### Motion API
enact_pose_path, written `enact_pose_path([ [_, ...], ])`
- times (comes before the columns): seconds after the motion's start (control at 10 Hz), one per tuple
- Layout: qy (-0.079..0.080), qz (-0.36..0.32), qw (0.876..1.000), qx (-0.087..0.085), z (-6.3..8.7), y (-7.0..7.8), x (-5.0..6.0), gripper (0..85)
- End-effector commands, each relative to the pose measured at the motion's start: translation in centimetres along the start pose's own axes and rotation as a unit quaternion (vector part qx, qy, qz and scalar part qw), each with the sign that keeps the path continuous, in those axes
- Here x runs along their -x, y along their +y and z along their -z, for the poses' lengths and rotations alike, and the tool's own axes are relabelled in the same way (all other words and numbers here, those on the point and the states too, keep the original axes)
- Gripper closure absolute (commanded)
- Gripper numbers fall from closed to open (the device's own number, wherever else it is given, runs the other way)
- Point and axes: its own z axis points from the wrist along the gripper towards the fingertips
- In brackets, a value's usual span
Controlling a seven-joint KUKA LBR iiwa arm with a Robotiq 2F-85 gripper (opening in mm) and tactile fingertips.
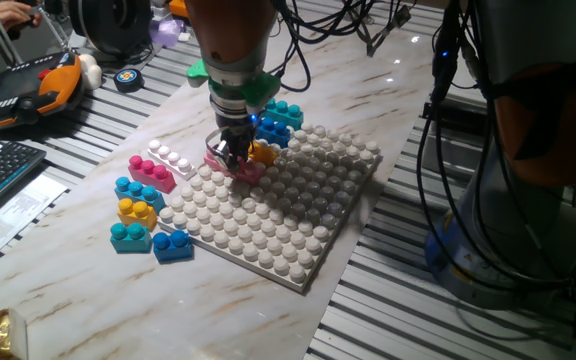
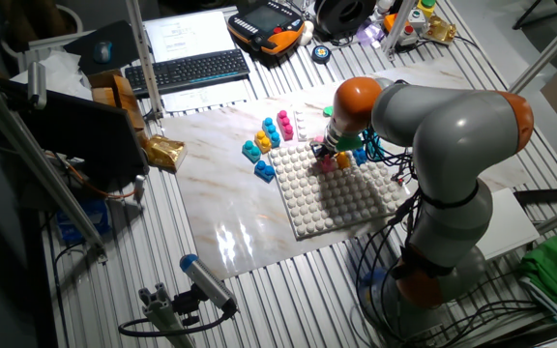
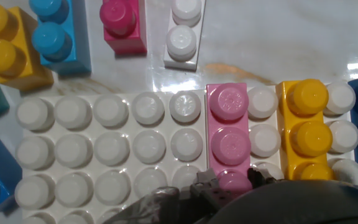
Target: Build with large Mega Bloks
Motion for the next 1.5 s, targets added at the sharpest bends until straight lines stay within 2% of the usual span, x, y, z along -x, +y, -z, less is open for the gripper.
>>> enact_pose_path([
  [0.0, 0.000, 0.000, 1.000, 0.000, -0.1, 0.0, 0.0, 84.3],
  [0.9, 0.004, -0.001, 1.000, 0.011, -1.0, 0.0, 0.0, 84.3],
  [1.4, 0.018, -0.002, 1.000, 0.011, -1.2, 0.0, 0.0, 84.3],
])
